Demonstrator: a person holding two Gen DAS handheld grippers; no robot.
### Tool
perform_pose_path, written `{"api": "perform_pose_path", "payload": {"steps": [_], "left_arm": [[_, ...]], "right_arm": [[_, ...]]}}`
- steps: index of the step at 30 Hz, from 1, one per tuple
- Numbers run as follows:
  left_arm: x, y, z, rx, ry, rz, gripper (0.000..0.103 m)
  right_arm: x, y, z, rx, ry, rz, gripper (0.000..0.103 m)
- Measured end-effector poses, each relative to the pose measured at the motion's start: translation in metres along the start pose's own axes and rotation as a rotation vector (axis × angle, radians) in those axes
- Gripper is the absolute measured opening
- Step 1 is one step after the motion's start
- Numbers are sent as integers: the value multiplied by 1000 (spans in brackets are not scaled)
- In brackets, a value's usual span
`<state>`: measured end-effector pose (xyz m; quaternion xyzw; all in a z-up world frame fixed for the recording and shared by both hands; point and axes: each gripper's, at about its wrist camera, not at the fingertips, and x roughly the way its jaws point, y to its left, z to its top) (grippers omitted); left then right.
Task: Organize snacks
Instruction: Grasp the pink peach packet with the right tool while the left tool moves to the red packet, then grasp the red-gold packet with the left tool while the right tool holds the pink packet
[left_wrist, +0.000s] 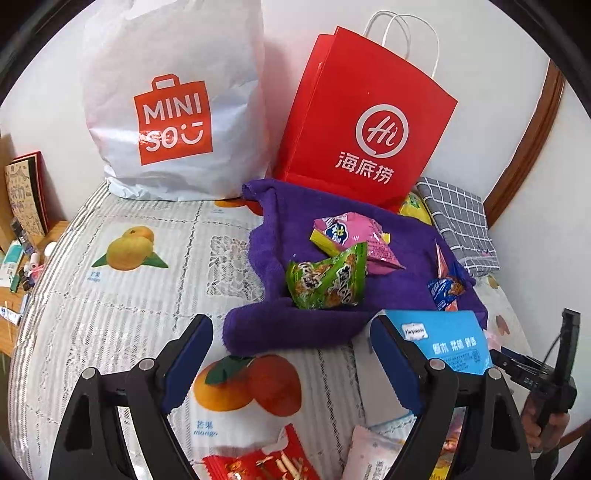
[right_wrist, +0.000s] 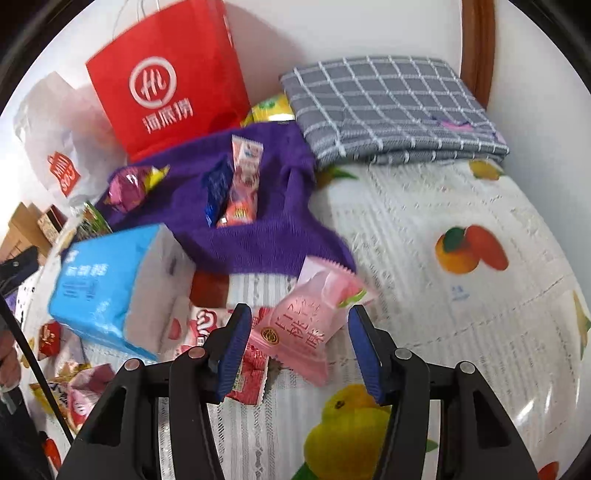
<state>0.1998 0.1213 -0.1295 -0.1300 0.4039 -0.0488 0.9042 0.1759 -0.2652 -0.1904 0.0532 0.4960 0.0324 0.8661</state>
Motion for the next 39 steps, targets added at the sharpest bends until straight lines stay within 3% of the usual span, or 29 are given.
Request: {"api": "perform_pose_path", "payload": {"steps": [3, 10, 12, 13, 16, 21, 26, 32, 39], "left_arm": [[0, 4, 0, -5, 7, 1, 86], [-2, 9, 0, -28, 7, -4, 86], [-2, 9, -1, -24, 8, 6, 86], [-2, 9, -1, -23, 9, 9, 86], [-2, 9, -3, -22, 15, 14, 86], [-5, 11, -16, 0, 39, 0, 86], [-5, 21, -38, 1, 80, -14, 85], [-3, 15, -62, 62, 137, -102, 85], [-9, -2, -82, 154, 165, -66, 82]], "right_arm": [[9, 2, 1, -2, 3, -60, 55], [22, 2, 12, -16, -11, -109, 56], [23, 4, 11, -47, -27, -123, 49], [22, 5, 10, -60, -37, -120, 39], [17, 1, 7, -52, -70, -79, 38], [1, -10, 5, 1, -140, 7, 37], [-1, -10, 5, 5, -140, 24, 37], [-3, -4, 2, -19, -140, 28, 38], [-5, -5, 1, -15, -146, 31, 38]]}}
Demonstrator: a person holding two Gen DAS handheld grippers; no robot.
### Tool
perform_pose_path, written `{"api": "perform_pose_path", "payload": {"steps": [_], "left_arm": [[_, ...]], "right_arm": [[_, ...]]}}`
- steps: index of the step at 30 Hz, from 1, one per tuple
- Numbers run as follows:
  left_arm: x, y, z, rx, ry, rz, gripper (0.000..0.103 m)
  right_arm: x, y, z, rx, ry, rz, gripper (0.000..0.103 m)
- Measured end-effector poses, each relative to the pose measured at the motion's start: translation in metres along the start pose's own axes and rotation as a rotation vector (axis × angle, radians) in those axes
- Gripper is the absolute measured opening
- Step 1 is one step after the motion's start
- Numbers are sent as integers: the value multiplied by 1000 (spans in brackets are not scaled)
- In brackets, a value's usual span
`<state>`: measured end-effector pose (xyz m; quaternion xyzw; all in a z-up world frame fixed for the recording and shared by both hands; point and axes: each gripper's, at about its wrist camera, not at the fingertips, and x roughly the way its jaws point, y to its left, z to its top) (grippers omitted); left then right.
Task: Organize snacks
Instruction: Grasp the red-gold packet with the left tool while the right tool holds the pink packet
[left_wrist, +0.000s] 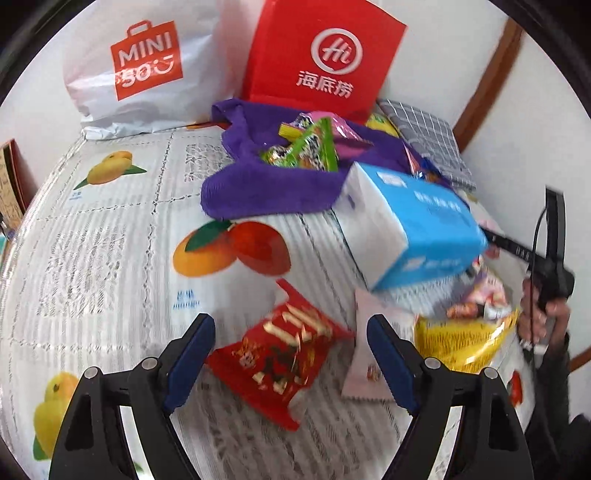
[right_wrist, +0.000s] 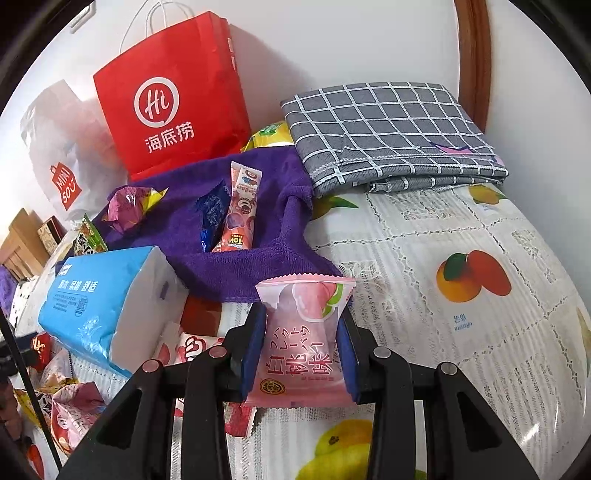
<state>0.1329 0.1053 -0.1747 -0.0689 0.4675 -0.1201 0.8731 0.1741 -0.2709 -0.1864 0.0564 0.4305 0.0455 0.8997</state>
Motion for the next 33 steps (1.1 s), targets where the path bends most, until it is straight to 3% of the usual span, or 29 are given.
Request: {"api": "perform_pose_path", "payload": {"steps": [3, 7, 11, 19, 26, 33], "left_arm": [[-4, -9, -9, 56, 10, 39, 82], [-7, -14, -16, 100, -4, 136, 63], [-5, -16, -13, 113, -7, 184, 51], [4, -21, -4, 112, -2, 195, 57], [3, -21, -2, 86, -11, 195, 51], [-6, -12, -2, -6, -21, 151, 50]], "right_arm": [[-1, 0, -1, 2, -2, 4, 38], [-2, 2, -1, -4, -2, 11, 38], [-1, 8, -3, -28, 6, 13, 38], [-1, 10, -4, -41, 9, 22, 38], [-2, 15, -6, -64, 5, 39, 38], [-18, 9, -5, -35, -50, 71, 38]]}}
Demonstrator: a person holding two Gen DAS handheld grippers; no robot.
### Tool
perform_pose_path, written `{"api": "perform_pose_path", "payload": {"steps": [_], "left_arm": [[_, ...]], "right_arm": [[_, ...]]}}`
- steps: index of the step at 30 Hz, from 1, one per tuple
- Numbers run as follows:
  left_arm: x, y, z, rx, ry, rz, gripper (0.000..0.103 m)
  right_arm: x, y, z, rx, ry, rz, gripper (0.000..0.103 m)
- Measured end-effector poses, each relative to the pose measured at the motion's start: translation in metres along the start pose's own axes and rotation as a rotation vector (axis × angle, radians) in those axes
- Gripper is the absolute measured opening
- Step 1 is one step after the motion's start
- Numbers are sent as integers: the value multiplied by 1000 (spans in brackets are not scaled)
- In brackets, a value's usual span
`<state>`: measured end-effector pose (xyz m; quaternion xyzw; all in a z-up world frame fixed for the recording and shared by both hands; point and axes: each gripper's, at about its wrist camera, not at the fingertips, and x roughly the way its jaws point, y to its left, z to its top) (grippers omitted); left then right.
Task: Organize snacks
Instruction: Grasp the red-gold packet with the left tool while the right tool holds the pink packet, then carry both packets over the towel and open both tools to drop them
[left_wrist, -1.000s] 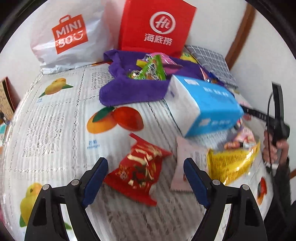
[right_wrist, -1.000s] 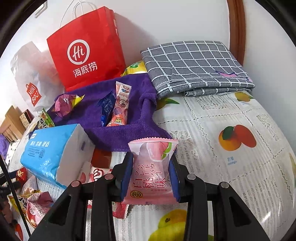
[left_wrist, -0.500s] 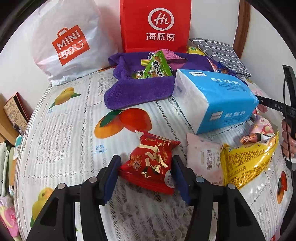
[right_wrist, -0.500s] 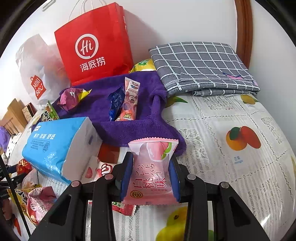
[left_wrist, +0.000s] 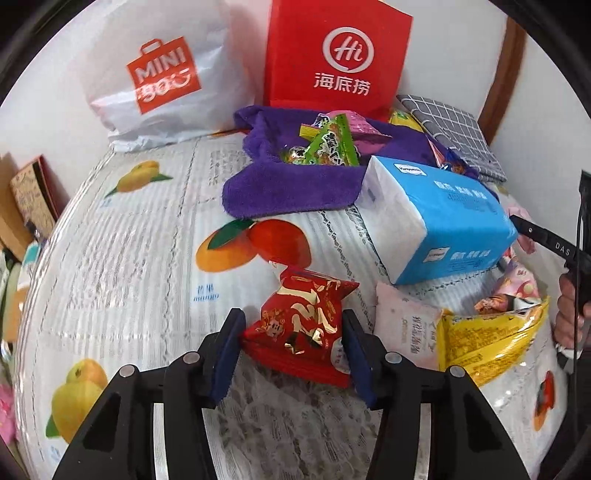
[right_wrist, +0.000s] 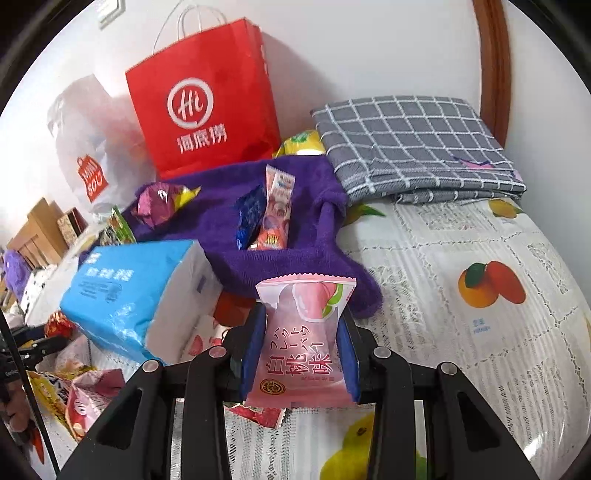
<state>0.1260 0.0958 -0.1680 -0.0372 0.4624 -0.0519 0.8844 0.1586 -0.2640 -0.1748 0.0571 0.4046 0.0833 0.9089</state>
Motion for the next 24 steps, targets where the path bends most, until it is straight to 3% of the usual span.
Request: {"api": "perform_pose_path", "payload": {"steps": [6, 10, 19, 24], "left_arm": [[-29, -4, 1, -23, -35, -35, 50], [-46, -16, 11, -36, -63, -110, 50], [-60, -60, 42, -17, -84, -247, 50], [-66, -76, 63, -4, -115, -263, 50]], "right_arm": [[-27, -5, 0, 70, 12, 17, 38], [-49, 7, 8, 74, 3, 83, 38], [-79, 69, 19, -50, 9, 134, 38], [-87, 93, 24, -83, -11, 177, 38]]}}
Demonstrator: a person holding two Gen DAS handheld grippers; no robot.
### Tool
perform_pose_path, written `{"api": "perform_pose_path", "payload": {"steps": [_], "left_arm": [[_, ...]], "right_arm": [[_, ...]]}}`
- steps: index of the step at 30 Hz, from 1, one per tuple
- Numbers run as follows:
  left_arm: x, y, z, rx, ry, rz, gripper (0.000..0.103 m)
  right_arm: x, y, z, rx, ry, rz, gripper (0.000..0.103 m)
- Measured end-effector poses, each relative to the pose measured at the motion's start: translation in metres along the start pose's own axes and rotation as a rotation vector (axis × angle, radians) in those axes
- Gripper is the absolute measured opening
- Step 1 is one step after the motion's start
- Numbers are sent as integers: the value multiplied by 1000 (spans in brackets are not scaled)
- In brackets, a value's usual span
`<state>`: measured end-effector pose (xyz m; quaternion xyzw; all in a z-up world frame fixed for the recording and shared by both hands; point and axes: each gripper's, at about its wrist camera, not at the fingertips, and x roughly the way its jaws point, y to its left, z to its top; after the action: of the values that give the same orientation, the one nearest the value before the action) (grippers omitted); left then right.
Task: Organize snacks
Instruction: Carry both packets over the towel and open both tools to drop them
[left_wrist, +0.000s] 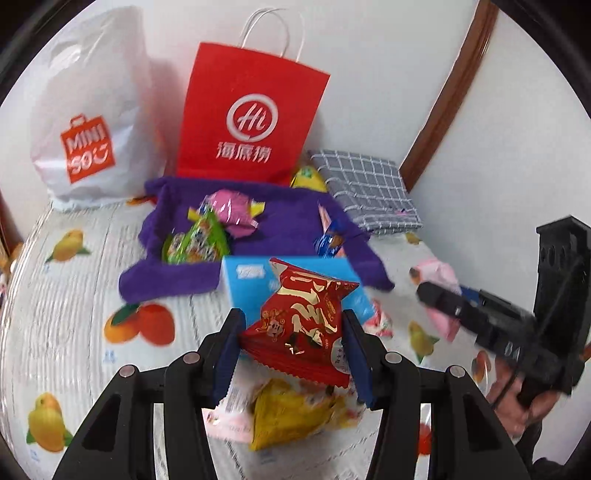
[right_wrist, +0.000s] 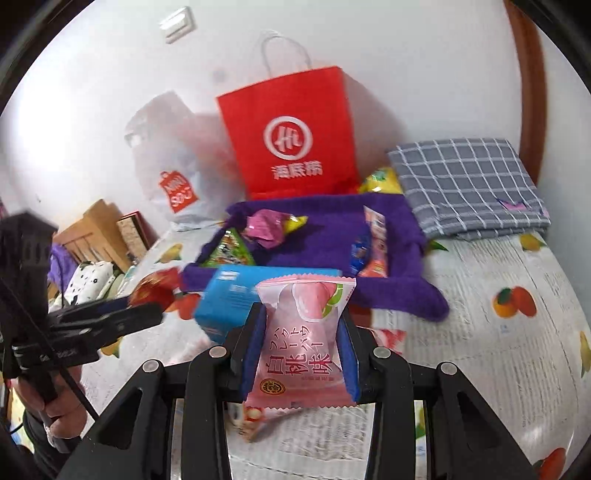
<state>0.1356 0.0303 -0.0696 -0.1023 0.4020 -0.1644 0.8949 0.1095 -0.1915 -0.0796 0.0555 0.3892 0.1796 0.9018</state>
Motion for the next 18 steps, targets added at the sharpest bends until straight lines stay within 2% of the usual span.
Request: {"api": "perform_pose_path", "payload": {"steps": [4, 9, 14, 18], "left_arm": [[-3, -8, 16, 14, -41, 18, 50], [-5, -4, 30, 0, -116, 78, 50], [2, 12, 47, -61, -145, 41, 50], [10, 23, 66, -79, -172, 48, 50]], "right_arm": [[1, 11, 15, -12, -25, 12, 38], [12, 14, 35, -10, -43, 1, 38], [28, 8, 53, 14, -44, -2, 38], [41, 3, 71, 30, -49, -9, 38]]}}
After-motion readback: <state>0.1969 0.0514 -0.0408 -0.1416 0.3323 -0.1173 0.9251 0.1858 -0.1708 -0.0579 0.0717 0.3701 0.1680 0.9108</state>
